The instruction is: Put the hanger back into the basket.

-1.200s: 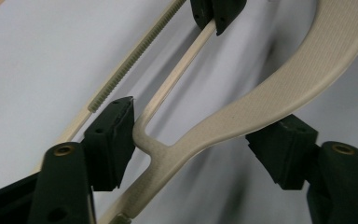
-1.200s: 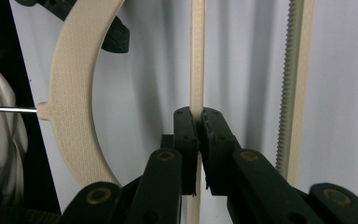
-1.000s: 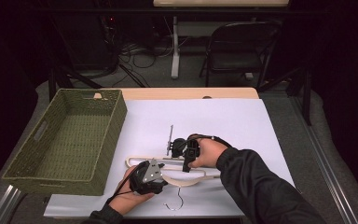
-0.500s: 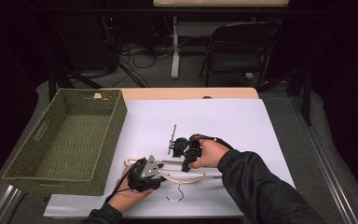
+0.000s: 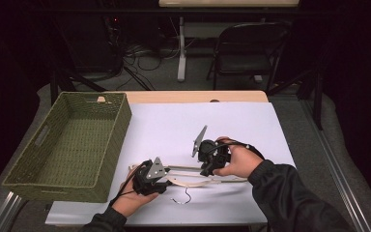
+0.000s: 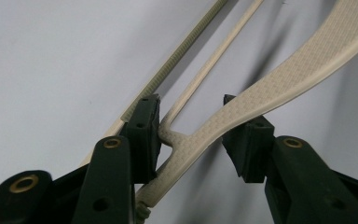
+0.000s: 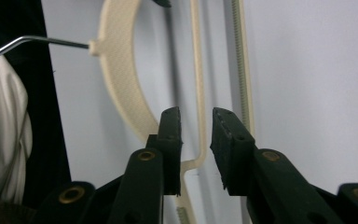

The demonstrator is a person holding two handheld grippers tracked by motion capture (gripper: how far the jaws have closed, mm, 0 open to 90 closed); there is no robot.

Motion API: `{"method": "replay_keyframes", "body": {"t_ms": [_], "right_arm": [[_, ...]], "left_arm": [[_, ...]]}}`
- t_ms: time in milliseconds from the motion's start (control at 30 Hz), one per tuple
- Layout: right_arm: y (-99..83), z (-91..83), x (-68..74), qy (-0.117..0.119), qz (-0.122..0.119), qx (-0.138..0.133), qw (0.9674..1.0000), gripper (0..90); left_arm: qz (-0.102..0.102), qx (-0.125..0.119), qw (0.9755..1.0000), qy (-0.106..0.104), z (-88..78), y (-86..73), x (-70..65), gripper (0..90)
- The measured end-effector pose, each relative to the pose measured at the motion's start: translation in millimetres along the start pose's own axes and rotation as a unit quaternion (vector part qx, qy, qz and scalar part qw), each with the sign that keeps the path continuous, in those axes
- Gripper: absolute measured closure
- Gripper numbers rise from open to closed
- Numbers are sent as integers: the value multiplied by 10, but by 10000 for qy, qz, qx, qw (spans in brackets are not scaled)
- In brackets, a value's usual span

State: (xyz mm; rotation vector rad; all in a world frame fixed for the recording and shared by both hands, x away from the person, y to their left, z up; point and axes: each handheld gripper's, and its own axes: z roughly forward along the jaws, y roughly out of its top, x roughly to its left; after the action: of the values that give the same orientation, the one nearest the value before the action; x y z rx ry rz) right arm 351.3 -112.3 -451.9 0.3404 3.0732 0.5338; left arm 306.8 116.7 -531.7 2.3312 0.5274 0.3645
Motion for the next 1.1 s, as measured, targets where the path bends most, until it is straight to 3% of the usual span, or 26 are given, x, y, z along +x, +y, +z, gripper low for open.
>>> {"method": "replay_keyframes", "body": {"t_ms": [367,633,900,1100], "right_arm": [[-175,-28,121,-36,-118,32,9999,579],[-182,115,158,-46,-164,10,9999,541],[-147,256,153,-40,-208,37,9998,551],[-127,284,153,-65,-273,78,9996,654]], "left_arm": [[-41,134,9998,-152,-4,81,62,607],[-116,108,9996,-251,-5,89,98,608],[-122,75,9995,-294,-4,98,128,613],[-61,137,9994,-313,-4,116,141,624]]}}
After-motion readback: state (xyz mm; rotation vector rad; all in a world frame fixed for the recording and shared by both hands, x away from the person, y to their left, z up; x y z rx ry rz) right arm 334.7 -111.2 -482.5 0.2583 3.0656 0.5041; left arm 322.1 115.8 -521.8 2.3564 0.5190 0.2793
